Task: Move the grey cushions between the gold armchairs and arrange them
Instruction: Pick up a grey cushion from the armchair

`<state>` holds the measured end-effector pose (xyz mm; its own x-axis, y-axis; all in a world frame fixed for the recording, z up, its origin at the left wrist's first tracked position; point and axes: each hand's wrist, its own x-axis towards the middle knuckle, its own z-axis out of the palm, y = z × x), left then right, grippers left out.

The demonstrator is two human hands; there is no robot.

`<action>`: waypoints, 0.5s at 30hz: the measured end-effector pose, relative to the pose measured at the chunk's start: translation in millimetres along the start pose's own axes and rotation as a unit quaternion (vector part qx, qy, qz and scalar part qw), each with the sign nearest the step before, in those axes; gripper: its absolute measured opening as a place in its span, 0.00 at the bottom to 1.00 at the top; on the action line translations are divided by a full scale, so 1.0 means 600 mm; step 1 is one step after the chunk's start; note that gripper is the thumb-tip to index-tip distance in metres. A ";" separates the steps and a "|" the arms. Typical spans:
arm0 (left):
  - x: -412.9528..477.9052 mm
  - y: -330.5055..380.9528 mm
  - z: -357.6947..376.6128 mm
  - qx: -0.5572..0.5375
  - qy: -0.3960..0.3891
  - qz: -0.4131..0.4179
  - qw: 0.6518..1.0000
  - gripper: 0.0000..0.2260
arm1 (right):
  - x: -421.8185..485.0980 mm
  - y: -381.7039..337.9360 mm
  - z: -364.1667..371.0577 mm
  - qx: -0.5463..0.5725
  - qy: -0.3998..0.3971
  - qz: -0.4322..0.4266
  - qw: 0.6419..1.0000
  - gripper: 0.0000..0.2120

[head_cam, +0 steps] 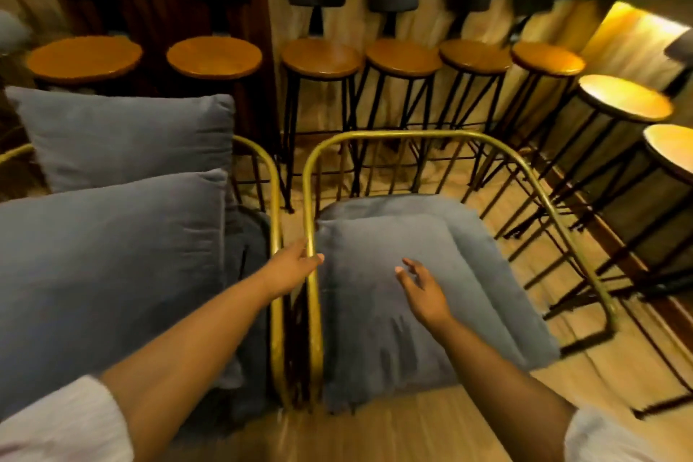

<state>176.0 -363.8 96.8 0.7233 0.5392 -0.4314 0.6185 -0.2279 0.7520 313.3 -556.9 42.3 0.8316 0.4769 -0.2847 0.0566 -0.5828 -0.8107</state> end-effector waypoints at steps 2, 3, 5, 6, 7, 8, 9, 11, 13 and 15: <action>0.020 0.024 0.066 -0.039 -0.023 0.002 0.999 0.24 | 0.019 0.043 -0.060 -0.005 0.012 0.013 1.000 0.20; 0.026 0.035 0.090 -0.054 -0.027 0.001 0.998 0.27 | 0.029 0.057 -0.082 -0.009 0.015 0.018 1.000 0.20; 0.045 0.050 0.138 -0.061 -0.033 -0.014 0.998 0.25 | 0.058 0.087 -0.124 -0.019 0.017 0.029 0.999 0.21; 0.055 0.051 0.157 -0.057 -0.029 -0.029 0.998 0.25 | 0.076 0.100 -0.139 -0.020 0.016 0.035 0.999 0.21; 0.062 0.055 0.173 -0.056 -0.021 -0.043 0.997 0.26 | 0.094 0.112 -0.151 -0.018 0.013 0.044 0.999 0.22; 0.071 0.052 0.183 -0.054 -0.012 -0.055 0.997 0.26 | 0.110 0.120 -0.159 -0.012 0.011 0.057 0.998 0.22; 0.082 0.048 0.194 -0.056 -0.005 -0.061 0.997 0.27 | 0.127 0.127 -0.165 -0.004 0.008 0.072 0.997 0.23; 0.106 0.040 0.208 -0.050 0.009 -0.073 0.996 0.26 | 0.163 0.143 -0.170 0.008 0.005 0.101 0.995 0.24; 0.132 0.030 0.217 -0.039 0.019 -0.073 0.996 0.25 | 0.193 0.160 -0.171 0.014 0.008 0.123 0.992 0.25; 0.165 0.025 0.224 -0.029 0.034 -0.070 0.997 0.24 | 0.225 0.181 -0.171 0.016 0.007 0.146 0.989 0.27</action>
<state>297.9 -422.9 -1.7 0.6072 0.6170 -0.5006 0.6915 -0.1001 0.7155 488.5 -623.0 -31.9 0.8174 0.2817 -0.5024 -0.2047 -0.6732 -0.7106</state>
